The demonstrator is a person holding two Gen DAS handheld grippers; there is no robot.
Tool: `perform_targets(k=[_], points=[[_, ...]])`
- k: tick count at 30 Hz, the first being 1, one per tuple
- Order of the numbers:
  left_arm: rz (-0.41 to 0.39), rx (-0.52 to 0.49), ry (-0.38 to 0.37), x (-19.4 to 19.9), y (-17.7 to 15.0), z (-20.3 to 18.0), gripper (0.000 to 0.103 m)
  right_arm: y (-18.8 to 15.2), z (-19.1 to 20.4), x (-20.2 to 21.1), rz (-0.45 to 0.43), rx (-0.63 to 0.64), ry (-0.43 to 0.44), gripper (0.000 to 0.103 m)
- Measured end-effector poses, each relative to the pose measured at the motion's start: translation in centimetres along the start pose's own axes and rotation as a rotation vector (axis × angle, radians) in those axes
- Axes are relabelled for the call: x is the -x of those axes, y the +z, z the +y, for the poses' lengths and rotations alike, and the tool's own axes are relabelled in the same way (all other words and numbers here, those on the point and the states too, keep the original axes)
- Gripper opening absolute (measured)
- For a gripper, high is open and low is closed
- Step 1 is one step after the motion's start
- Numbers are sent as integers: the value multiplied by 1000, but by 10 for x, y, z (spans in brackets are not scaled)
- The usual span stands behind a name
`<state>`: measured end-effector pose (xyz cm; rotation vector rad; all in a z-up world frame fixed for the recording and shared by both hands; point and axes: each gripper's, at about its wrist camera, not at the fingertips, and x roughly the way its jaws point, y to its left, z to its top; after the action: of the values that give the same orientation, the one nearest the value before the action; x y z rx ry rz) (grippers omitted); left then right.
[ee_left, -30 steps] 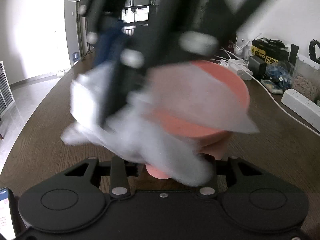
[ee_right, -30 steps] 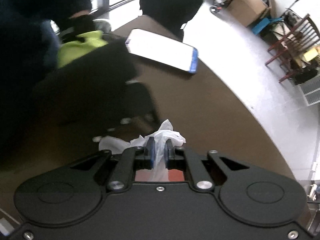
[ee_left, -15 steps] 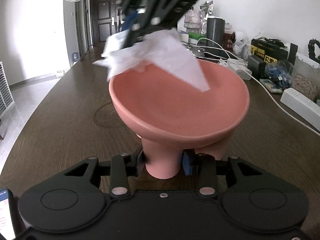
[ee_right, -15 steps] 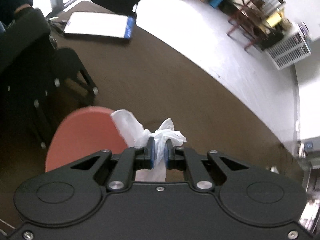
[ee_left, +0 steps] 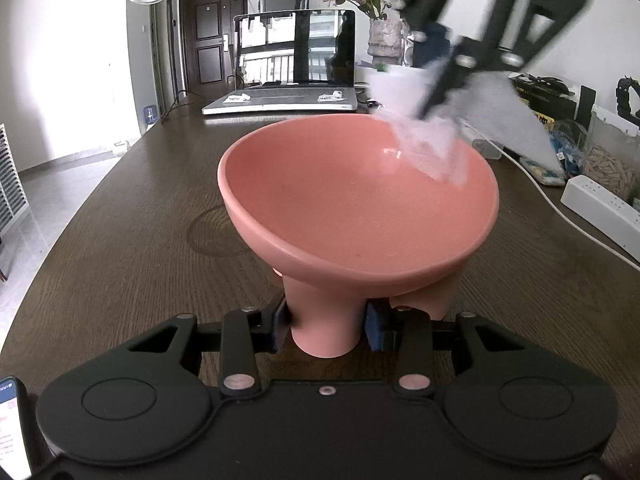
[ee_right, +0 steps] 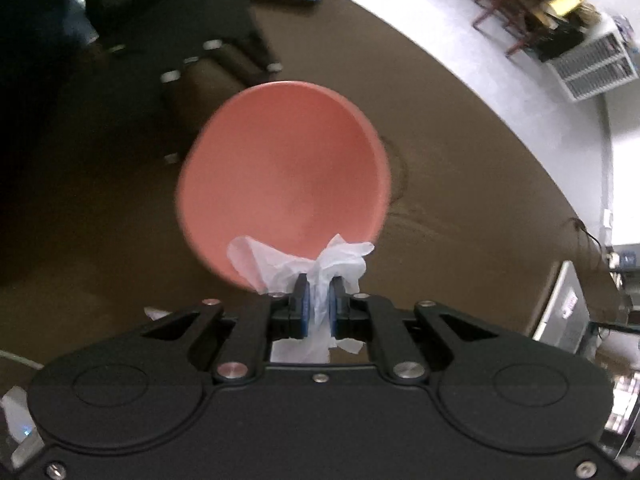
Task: Clean bowl
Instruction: 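Rub the tissue over the bowl's inner surface with the right gripper, then press the tissue into the bowl's basin and scrub with the right gripper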
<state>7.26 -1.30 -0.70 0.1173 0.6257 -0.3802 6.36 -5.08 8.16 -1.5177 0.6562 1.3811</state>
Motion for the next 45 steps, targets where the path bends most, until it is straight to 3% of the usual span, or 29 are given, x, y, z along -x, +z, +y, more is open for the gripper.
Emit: perform_targets(k=[10, 15, 20, 27, 32, 38, 45], points=[[0, 0, 0, 3, -2, 4, 38, 47, 44, 5, -126, 96, 103, 9], [0, 0, 1, 4, -2, 5, 38, 80, 40, -2, -201, 128, 78, 9], [0, 0, 2, 3, -2, 6, 38, 96, 10, -7, -244, 93, -9, 9], [0, 1, 0, 3, -2, 9, 38, 74, -25, -13, -189, -11, -84, 9], [0, 2, 0, 6, -3, 8, 38, 45, -24, -16, -118, -44, -98, 9], [0, 3, -1, 6, -3, 7, 38, 18, -5, -18, -33, -43, -52, 9], [-1, -6, 6, 6, -3, 6, 38, 19, 25, -29, -27, -17, 60, 9]])
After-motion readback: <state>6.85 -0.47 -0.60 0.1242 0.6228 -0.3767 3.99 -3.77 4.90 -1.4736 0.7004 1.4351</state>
